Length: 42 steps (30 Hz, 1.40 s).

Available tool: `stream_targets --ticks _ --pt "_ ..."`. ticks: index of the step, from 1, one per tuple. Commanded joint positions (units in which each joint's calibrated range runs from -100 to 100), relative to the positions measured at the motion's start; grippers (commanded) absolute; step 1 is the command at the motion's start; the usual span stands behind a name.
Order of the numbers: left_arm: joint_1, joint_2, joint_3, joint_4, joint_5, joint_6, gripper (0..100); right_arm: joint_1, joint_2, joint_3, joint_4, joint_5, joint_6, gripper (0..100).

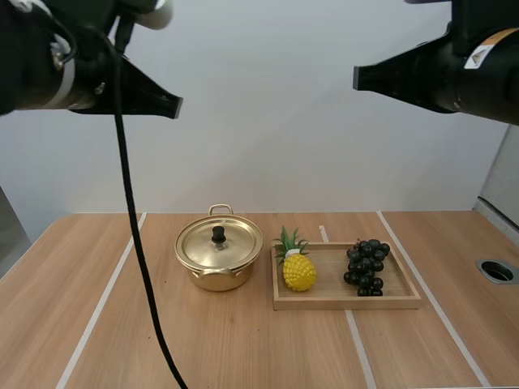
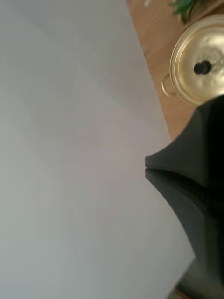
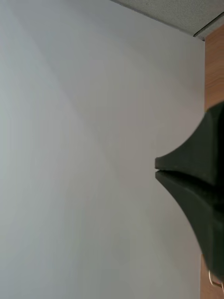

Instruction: Open the pot, put the grape inside, and close it

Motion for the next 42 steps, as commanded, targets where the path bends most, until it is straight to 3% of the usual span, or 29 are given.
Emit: stream_targets --ticks 1,4,9,15,17,18,19,21,22,38,42 --pt "0.04 3.36 -0.75 -11.53 2.85 7.16 0 0.09 2.97 -0.93 -0.51 0.78 -0.3 0" --pt "0.04 6.17 -0.75 -16.67 4.58 9.98 0 -0.02 5.73 -0.93 -0.51 -2.45 -0.3 0" --pt "0.04 9.6 -0.75 -17.54 5.43 11.4 0 -2.26 8.42 -0.93 -0.51 -8.03 -0.3 0" --pt "0.04 11.48 -0.75 -19.38 5.43 13.35 0 -3.37 9.73 -0.93 -0.02 -1.76 -7.77 0" --pt "0.04 11.88 -0.75 -19.81 5.78 14.34 10 -3.37 9.73 -0.93 0.41 0.74 -9.05 0" --pt "0.04 12.0 -0.75 -19.81 6.2 14.58 20 -3.37 9.73 -0.93 0.56 2.0 -9.45 8" --pt "0.04 12.27 -0.75 -19.97 6.64 14.57 36 -3.37 9.73 -0.93 1.31 3.72 -10.16 32" --pt "0.04 12.83 -0.75 -20.49 7.77 14.94 78 -3.37 10.37 -0.93 2.05 5.72 -10.29 84" --pt "0.04 13.2 -0.75 -21.12 8.46 15.05 100 -3.37 10.64 -0.93 2.04 6.66 -10.29 100" --pt "-0.3 29.42 -0.75 -20.51 18.61 18.75 100 -3.37 10.77 -0.93 3.02 8.61 -10.47 100" --pt "-2.27 35.3 -0.75 -16.12 18.61 18.1 100 -3.37 10.77 -0.93 4.46 9.74 -10.69 100"
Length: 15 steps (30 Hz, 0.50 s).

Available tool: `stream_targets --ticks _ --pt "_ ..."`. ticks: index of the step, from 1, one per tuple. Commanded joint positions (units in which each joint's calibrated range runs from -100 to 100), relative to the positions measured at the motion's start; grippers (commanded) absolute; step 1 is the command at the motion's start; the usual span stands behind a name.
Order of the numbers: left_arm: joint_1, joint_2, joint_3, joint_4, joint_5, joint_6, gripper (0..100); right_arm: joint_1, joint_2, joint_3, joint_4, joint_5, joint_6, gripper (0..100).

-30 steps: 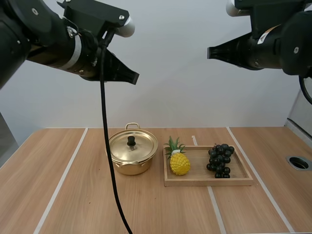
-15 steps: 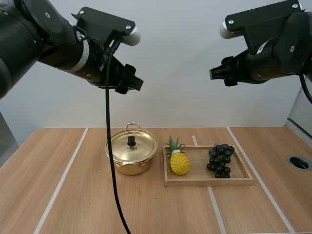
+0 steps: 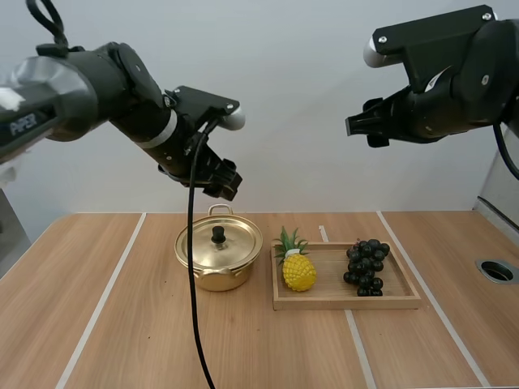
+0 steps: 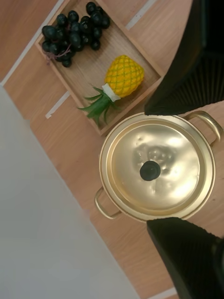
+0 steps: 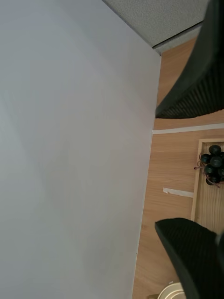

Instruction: Open the pot, put the grape inside, and close it

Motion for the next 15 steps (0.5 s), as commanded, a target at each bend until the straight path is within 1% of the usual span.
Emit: stream_targets --ticks 1,2,5,11,15 --pt "-1.64 3.99 -0.58 3.68 0.35 -1.28 100 -0.14 -0.33 -0.41 1.11 0.9 -0.84 100" --pt "-2.25 5.36 -0.58 5.22 -0.58 -2.24 100 -0.14 -0.33 -0.41 1.24 1.09 -1.03 100" --pt "-3.39 8.75 -0.58 9.4 -4.22 -4.48 100 -0.14 -0.33 -0.41 1.24 1.6 -1.03 100" --pt "-3.41 15.14 -0.58 10.65 -8.45 -4.56 100 -0.14 -0.33 -0.41 1.4 1.59 -1.03 100" --pt "-3.41 18.81 -0.58 11.03 -14.16 -4.56 100 -0.14 -0.33 -0.41 1.4 1.59 -1.03 100"
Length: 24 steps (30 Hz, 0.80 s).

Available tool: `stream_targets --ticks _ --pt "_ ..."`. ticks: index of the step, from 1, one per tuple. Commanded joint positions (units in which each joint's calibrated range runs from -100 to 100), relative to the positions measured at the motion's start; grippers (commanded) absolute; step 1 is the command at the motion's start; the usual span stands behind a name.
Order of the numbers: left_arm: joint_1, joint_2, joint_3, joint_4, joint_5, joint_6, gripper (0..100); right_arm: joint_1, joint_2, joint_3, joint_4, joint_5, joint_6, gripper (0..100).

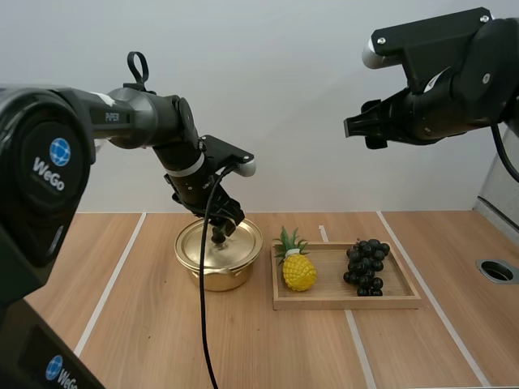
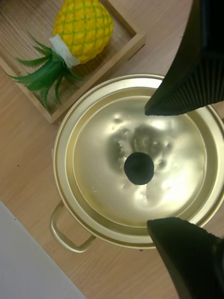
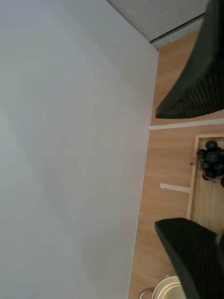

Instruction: Open the pot, put the grape inside, and close it

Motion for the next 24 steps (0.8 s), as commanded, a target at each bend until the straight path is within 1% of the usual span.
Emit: stream_targets --ticks 1,9,21,23,24 --pt "-0.35 2.39 -0.58 0.22 -4.92 -0.66 100 -0.14 -0.33 -0.41 0.25 0.38 -0.34 100" --pt "-0.35 8.15 -2.14 0.22 -7.64 -0.56 100 -0.14 -0.33 -0.41 1.0 0.8 -0.57 100" --pt "-0.35 8.89 -3.88 0.09 -5.51 -0.89 100 -0.14 -0.33 -0.41 1.0 0.8 -0.69 100" --pt "-0.35 8.89 -3.88 0.01 -5.3 -0.89 93 -0.14 -0.33 -0.41 1.0 0.8 -0.69 100" --pt "-0.35 8.89 -3.88 0.01 -4.93 -0.89 92 -0.14 -0.33 -0.41 1.0 0.8 -0.69 100"
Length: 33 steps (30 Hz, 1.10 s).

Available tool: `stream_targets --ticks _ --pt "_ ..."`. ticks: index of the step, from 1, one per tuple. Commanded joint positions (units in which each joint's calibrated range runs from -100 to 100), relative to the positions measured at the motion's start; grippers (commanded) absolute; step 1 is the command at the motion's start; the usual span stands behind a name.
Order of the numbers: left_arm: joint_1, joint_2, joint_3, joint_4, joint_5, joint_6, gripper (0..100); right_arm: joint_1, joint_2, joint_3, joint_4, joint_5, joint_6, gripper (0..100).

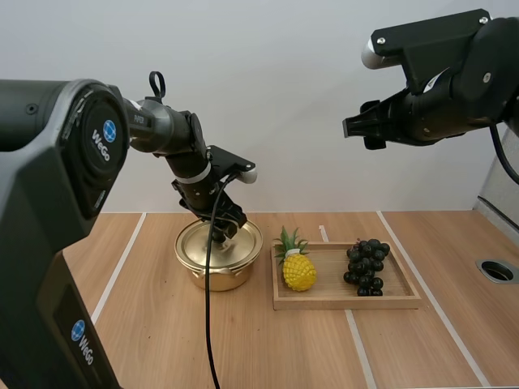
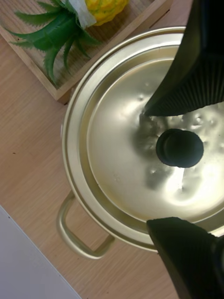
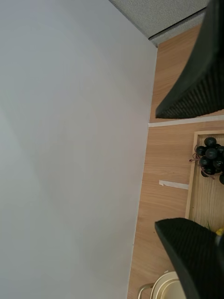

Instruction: Open the pot, put the grape inside, and close it

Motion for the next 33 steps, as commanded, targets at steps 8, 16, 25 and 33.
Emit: stream_targets --ticks 8,16,25,33 --pt "-0.28 -0.02 -0.44 -0.29 1.86 -0.47 100 -0.14 -0.33 -0.41 0.58 0.22 -0.49 100" --pt "-0.28 1.05 -0.44 -0.29 2.05 -0.47 100 -0.14 -0.33 -0.41 0.58 0.22 -0.49 100" --pt "-0.28 3.0 -0.44 -0.29 1.67 -0.47 100 -0.14 -0.33 -0.41 0.57 0.05 -0.49 100" --pt "-0.28 2.19 -0.44 -0.18 4.73 -0.55 0 -0.14 -0.33 -0.41 0.57 0.05 -0.49 100"
